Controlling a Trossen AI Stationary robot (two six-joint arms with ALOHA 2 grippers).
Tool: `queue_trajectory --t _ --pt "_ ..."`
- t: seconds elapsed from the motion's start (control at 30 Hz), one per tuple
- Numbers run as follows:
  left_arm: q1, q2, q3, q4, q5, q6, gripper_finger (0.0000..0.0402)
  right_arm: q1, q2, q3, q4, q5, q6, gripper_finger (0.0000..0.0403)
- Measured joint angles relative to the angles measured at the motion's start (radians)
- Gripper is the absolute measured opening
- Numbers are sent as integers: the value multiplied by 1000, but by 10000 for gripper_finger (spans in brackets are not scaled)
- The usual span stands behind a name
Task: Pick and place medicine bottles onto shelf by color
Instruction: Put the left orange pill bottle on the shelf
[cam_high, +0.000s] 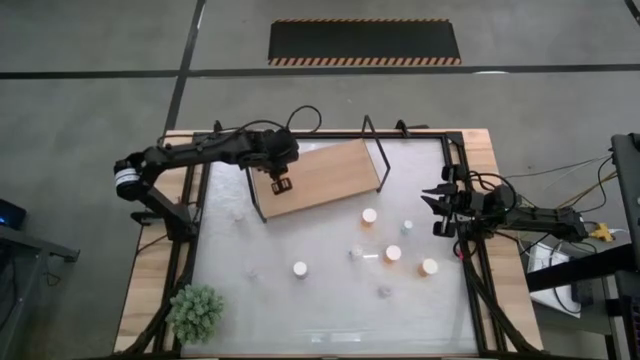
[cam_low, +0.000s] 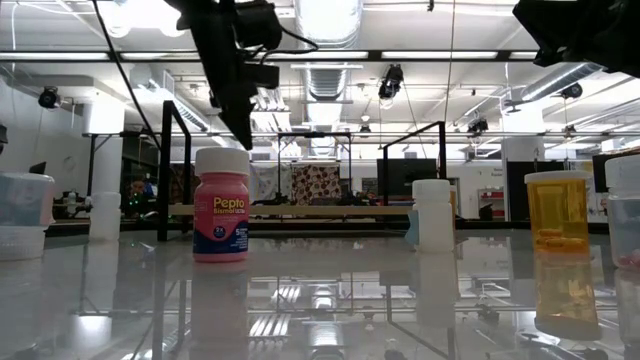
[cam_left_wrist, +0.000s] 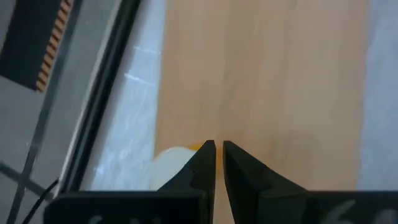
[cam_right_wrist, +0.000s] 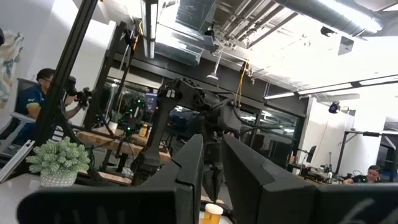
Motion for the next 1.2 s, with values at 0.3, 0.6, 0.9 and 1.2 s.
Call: queue_trajectory --t 0.3,0.6,0.9,1.2 --pt "-44 44 -48 0 62 -71 13 0 0 0 -1 0 -2 52" --pt "-41 104 -52 -9 -92 -103 13 0 0 0 -4 0 -6 52" --pt "-38 104 -52 -114 -166 -106 13 0 0 0 -4 0 -6 52" --pt "-27 101 -50 -128 -200 -120 13 0 0 0 -4 0 -6 52"
